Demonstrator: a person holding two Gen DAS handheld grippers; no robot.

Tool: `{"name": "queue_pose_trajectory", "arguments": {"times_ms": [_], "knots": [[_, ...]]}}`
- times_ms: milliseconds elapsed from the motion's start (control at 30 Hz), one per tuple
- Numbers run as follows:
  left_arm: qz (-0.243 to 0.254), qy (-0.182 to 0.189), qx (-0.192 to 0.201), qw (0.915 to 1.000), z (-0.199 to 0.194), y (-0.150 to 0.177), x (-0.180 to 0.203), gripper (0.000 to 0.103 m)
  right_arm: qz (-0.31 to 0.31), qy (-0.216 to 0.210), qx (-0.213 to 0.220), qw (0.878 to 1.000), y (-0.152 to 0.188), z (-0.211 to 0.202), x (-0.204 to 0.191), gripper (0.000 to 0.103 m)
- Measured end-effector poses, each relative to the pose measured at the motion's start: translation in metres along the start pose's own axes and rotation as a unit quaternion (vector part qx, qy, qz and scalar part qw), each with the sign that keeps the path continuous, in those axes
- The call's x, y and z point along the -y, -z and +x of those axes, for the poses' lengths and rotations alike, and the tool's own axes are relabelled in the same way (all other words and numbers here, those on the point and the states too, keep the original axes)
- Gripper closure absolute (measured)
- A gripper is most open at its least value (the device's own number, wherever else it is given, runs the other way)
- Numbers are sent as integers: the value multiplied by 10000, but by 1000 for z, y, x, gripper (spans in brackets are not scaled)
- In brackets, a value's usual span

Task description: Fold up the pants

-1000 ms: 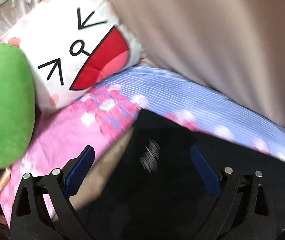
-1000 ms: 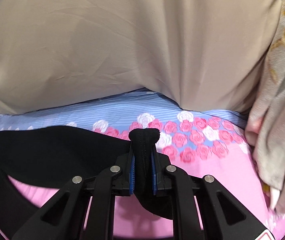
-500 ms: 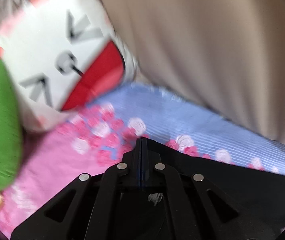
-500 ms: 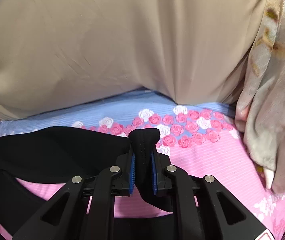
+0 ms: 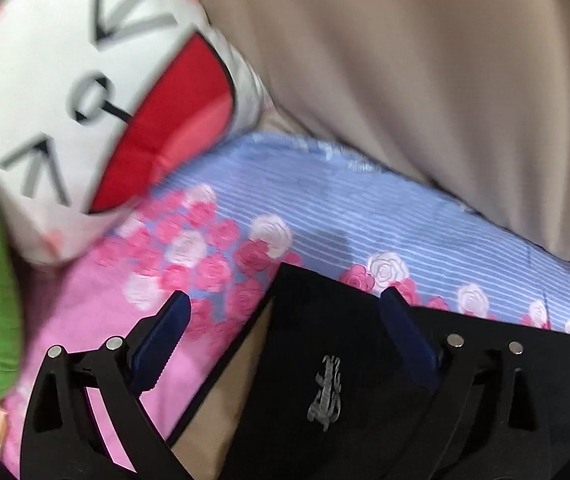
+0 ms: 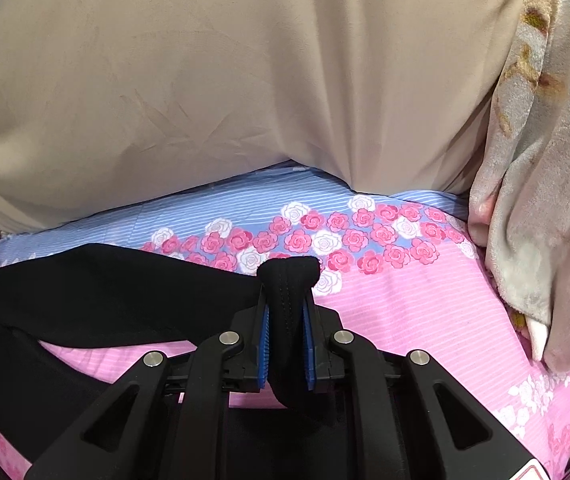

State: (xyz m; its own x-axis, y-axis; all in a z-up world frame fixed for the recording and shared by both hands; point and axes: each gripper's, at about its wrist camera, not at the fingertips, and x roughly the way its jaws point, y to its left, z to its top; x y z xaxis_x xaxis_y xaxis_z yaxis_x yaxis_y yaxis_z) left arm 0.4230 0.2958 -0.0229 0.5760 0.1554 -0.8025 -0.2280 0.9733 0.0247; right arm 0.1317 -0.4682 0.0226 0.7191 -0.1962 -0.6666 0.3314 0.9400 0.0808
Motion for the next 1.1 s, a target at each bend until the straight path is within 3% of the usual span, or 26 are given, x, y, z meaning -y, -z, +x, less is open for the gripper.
{"name": "queue_pose_trajectory", "arguments": {"times_ms": [67, 100, 133, 167, 200, 267, 433, 500, 667, 867, 967, 1033, 1067, 1100], "knots": [[83, 74, -243, 9996, 24, -3, 4, 10, 20, 24, -5, 10000, -2, 3, 0, 91], [132, 63, -277, 9995, 32, -4, 5, 21, 24, 54, -8, 10000, -2, 6, -1, 91], [194, 120, -229, 9995, 36, -4, 7, 36, 18, 74, -22, 10000, -2, 8, -1, 91], [190, 202, -275, 9992, 39, -4, 8, 77, 24, 100, -46, 9999, -1, 12, -2, 91], [111, 192, -347, 9992, 41, -4, 7, 78, 49, 107, -59, 9999, 0, 14, -1, 91], [32, 218, -89, 9997, 26, -2, 4, 99, 77, 108, -32, 9999, 2, 14, 0, 91], [-123, 819, 632, 9946, -83, 28, -29, 100, 70, -6, 128, 9999, 4, -5, 6, 91], [-85, 1019, 675, 9925, -127, 53, -49, 99, 50, -75, 182, 9998, 8, -17, 12, 91], [141, 819, 510, 9952, -199, 129, -81, 99, 20, -112, 185, 9998, 32, -43, 35, 91], [-76, 427, -489, 9979, -183, 213, -98, 97, 207, -71, -44, 9998, 71, -46, 63, 91], [-317, 249, -618, 9973, -174, 233, -100, 92, 179, 68, -101, 9998, 86, -47, 67, 89], [-453, 465, -559, 9963, -177, 241, -96, 63, 186, 137, -101, 9997, 90, -49, 67, 84], [-527, 528, -539, 9958, -178, 242, -92, 20, 215, 200, -70, 9995, 92, -54, 67, 80], [-600, 547, -470, 9956, -177, 241, -88, 7, 236, 245, -19, 9994, 93, -60, 67, 79]]}}
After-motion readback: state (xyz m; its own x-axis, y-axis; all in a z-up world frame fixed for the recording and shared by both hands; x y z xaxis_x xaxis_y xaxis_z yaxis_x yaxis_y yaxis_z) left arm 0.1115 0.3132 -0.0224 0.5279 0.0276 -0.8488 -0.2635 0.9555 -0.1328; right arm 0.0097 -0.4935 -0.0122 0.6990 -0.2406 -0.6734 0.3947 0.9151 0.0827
